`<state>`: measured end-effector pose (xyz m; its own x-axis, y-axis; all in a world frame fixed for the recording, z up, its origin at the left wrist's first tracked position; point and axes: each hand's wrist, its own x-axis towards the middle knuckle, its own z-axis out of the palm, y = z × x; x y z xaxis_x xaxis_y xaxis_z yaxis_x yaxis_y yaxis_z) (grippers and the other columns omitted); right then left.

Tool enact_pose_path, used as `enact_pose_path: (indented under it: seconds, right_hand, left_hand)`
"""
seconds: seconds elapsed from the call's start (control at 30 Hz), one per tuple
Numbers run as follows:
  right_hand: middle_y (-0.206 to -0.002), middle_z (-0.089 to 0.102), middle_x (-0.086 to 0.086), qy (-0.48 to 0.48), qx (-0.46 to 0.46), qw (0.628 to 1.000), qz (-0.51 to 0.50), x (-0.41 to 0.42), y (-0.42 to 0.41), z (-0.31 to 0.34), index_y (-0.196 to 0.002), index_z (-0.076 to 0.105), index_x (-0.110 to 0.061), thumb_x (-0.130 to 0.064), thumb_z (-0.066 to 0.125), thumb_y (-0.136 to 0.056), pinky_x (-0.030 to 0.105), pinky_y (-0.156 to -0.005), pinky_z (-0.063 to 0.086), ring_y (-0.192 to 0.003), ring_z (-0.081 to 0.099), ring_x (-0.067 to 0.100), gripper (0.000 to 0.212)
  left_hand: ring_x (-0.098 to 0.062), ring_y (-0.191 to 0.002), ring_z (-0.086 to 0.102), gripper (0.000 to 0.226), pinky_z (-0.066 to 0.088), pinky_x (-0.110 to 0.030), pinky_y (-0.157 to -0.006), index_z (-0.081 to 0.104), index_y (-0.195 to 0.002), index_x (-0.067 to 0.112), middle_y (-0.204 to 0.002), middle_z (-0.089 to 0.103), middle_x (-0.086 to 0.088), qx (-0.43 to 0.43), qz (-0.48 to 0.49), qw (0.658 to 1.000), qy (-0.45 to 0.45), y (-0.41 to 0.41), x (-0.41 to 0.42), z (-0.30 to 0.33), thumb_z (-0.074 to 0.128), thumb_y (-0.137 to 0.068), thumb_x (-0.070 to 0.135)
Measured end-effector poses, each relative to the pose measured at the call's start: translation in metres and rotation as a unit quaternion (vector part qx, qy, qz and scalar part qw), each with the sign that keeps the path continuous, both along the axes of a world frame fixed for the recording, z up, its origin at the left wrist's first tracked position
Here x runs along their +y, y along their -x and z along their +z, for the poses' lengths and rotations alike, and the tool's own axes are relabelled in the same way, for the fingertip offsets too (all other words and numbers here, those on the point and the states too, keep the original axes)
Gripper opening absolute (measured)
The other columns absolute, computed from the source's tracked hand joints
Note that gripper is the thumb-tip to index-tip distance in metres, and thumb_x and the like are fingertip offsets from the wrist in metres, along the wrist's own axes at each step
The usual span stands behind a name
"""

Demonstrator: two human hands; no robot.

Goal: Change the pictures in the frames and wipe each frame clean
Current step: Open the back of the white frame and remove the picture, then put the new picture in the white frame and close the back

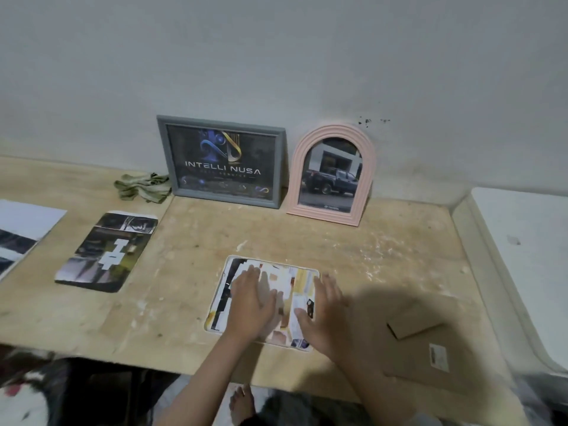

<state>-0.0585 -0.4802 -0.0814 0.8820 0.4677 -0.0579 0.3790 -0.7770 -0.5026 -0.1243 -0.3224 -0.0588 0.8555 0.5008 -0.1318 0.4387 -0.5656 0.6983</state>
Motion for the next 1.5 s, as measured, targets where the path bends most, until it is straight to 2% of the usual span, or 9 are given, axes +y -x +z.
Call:
enact_pose_path:
  seconds: [0.2,0.43,0.67,0.83,0.97,1.07,1.17,1.27,1.5]
  right_hand:
    - [-0.138,0.045,0.026,0.079,0.012,0.997,0.004,0.038,0.0,-0.016,-0.134,0.041,-0.001,-0.061,0.052,-0.066,0.058,-0.098,0.039,-0.126,0.044,0.044,0.091]
    - [-0.12,0.047,0.003,0.082,-0.04,0.996,-0.006,0.044,-0.005,0.001,-0.119,0.047,-0.015,-0.055,0.067,-0.058,0.04,-0.088,0.043,-0.107,0.047,0.024,0.076]
    - [-0.132,0.045,0.008,0.016,0.007,0.998,-0.057,0.05,0.007,-0.001,-0.136,0.035,-0.016,-0.037,0.078,-0.06,0.041,-0.098,0.04,-0.118,0.045,0.028,0.089]
    - [-0.128,0.045,0.003,-0.175,0.127,0.954,-0.208,0.047,0.008,0.019,-0.141,0.033,-0.011,-0.005,0.077,-0.073,0.007,-0.065,0.046,-0.097,0.051,0.008,0.082]
    - [-0.109,0.066,0.008,-0.253,0.222,0.909,-0.247,0.033,-0.01,0.016,-0.119,0.057,-0.007,-0.013,0.077,-0.077,0.021,-0.059,0.053,-0.088,0.065,0.018,0.047]
    - [-0.081,0.072,0.006,-0.253,0.245,0.907,-0.231,0.028,-0.021,0.018,-0.101,0.067,-0.007,-0.01,0.071,-0.082,0.037,-0.057,0.053,-0.075,0.068,0.029,0.019]
    - [-0.079,0.074,0.004,-0.261,0.261,0.908,-0.199,0.028,-0.026,0.023,-0.095,0.071,-0.018,-0.027,0.078,-0.075,0.046,-0.063,0.058,-0.073,0.07,0.026,0.023]
    - [-0.084,0.074,0.005,-0.26,0.285,0.909,-0.159,0.03,-0.038,0.025,-0.093,0.071,-0.021,-0.045,0.074,-0.062,0.054,-0.071,0.057,-0.08,0.071,0.03,0.038]
    - [-0.097,0.072,0.014,-0.335,0.388,0.85,-0.123,0.079,-0.062,0.037,-0.106,0.065,-0.008,-0.015,0.068,-0.085,0.045,-0.074,0.058,-0.087,0.07,0.034,0.023]
  left_hand:
    - [-0.03,-0.1,0.055,0.051,0.035,-0.038,-0.093,0.057,-0.097,0.007,-0.101,0.059,-0.006,0.061,-0.059,0.993,-0.085,-0.007,0.07,-0.015,0.048,-0.07,0.049]
    - [-0.024,-0.119,0.045,0.065,0.028,-0.03,-0.104,0.044,-0.129,0.01,-0.129,0.046,-0.002,0.077,-0.141,0.974,-0.163,-0.013,0.084,-0.02,0.061,-0.074,0.039]
    - [-0.028,-0.123,0.036,0.08,0.04,-0.033,-0.095,0.036,-0.135,0.013,-0.134,0.038,-0.006,0.135,-0.116,0.97,-0.165,-0.018,0.088,-0.018,0.071,-0.072,0.047]
    - [-0.027,-0.121,0.035,0.078,0.042,-0.036,-0.095,0.037,-0.136,0.02,-0.128,0.04,-0.004,0.127,-0.108,0.98,-0.107,-0.018,0.096,-0.015,0.071,-0.071,0.046]
    - [-0.026,-0.117,0.036,0.067,0.04,-0.036,-0.095,0.045,-0.128,0.022,-0.119,0.042,-0.002,0.114,-0.082,0.989,-0.038,-0.016,0.098,-0.014,0.069,-0.07,0.046]
    - [-0.026,-0.106,0.042,0.043,0.035,-0.032,-0.084,0.047,-0.097,0.024,-0.101,0.047,0.0,0.082,-0.049,0.995,0.006,-0.014,0.097,-0.013,0.061,-0.067,0.052]
    - [-0.028,-0.096,0.046,0.032,0.035,-0.034,-0.074,0.037,-0.076,0.025,-0.084,0.046,0.002,0.023,0.016,0.998,0.055,-0.01,0.096,-0.005,0.066,-0.075,0.037]
    - [-0.022,-0.092,0.055,0.029,0.043,-0.033,-0.078,0.046,-0.091,0.025,-0.085,0.054,0.007,-0.014,0.104,0.985,0.134,-0.004,0.095,0.004,0.071,-0.078,0.028]
    - [-0.024,-0.065,0.058,0.022,0.045,-0.034,-0.064,0.062,-0.076,-0.002,-0.07,0.064,-0.011,-0.025,0.224,0.921,0.319,0.02,0.119,0.009,0.065,-0.072,0.019]
